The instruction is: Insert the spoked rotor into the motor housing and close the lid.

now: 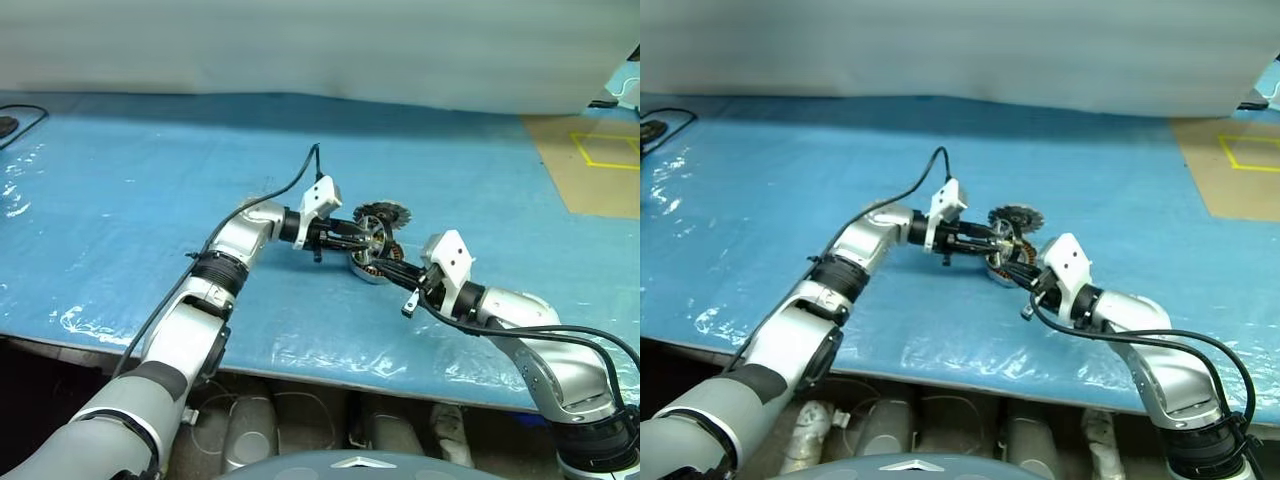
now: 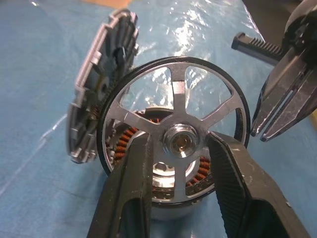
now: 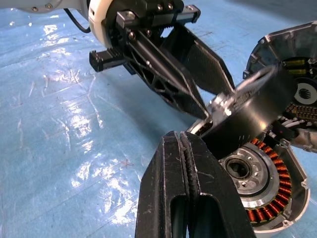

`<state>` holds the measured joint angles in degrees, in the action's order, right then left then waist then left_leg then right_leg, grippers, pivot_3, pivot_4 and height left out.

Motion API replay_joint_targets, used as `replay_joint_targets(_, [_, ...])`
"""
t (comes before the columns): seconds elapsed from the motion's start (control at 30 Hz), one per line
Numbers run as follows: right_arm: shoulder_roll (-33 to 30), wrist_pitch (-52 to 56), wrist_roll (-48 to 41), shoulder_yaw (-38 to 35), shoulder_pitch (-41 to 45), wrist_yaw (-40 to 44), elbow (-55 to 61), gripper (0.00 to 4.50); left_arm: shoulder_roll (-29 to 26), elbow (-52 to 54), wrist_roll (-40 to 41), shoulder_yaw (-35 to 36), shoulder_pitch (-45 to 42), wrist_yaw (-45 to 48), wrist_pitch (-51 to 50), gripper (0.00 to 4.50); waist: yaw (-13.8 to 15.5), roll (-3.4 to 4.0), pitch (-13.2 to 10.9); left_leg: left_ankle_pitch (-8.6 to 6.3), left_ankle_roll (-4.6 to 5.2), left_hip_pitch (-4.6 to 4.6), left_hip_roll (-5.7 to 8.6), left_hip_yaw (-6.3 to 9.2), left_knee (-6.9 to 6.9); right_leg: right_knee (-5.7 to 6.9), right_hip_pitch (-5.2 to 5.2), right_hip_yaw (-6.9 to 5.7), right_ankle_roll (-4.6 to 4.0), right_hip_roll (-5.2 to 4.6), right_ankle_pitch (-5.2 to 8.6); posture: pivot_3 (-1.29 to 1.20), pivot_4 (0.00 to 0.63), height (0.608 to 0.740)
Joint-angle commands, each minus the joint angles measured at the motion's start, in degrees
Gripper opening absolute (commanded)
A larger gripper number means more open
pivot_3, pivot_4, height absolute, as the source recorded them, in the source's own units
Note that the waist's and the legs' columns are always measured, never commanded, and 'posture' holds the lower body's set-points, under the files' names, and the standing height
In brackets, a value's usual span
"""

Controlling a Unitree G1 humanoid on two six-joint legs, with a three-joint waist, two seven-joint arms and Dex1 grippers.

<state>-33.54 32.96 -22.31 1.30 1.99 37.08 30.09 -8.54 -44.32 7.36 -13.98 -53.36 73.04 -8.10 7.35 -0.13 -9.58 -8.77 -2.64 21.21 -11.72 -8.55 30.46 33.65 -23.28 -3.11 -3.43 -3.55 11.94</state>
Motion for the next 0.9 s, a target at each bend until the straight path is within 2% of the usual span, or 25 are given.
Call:
replay_joint_targets(0.03, [-0.18, -0.68, -0.05, -0.91, 0.05, -0.52, 2.25, 0.00, -0.41, -0.61, -1.78, -1.17, -2.15, 1.87, 2.61, 1.33, 0.00, 0.00, 0.00, 0.00, 0.00, 0.00, 0.00, 0.00, 0.00, 0.00, 0.00, 0.00, 0.00, 0.01, 0.00, 0.00, 0.150, 0.740])
replay_joint_targets(0.17, [-0.21, -0.70, 0.16, -1.16, -0.78, -1.02, 2.77, 0.00, 1.24, -3.63, -3.48, -1.11, -2.75, -1.51, 4.78, 1.33, -0.01, 0.00, 0.00, 0.00, 0.00, -0.01, 0.01, 0.00, 0.00, 0.00, 0.00, 0.00, 0.00, 0.00, 0.00, 0.00, 0.150, 0.740])
replay_joint_targets(0.9, [-0.06, -1.72, 1.53, -0.22, -2.66, -2.15, 3.03, 0.00, 5.30, -8.94, -5.06, 0.45, -7.28, -2.90, 8.26, 1.33, 1.19, 0.00, 0.00, 0.00, 0.02, -0.05, 0.03, 0.02, 0.04, -0.01, 0.10, -0.01, 0.14, -0.23, -0.04, 0.00, 0.150, 0.740])
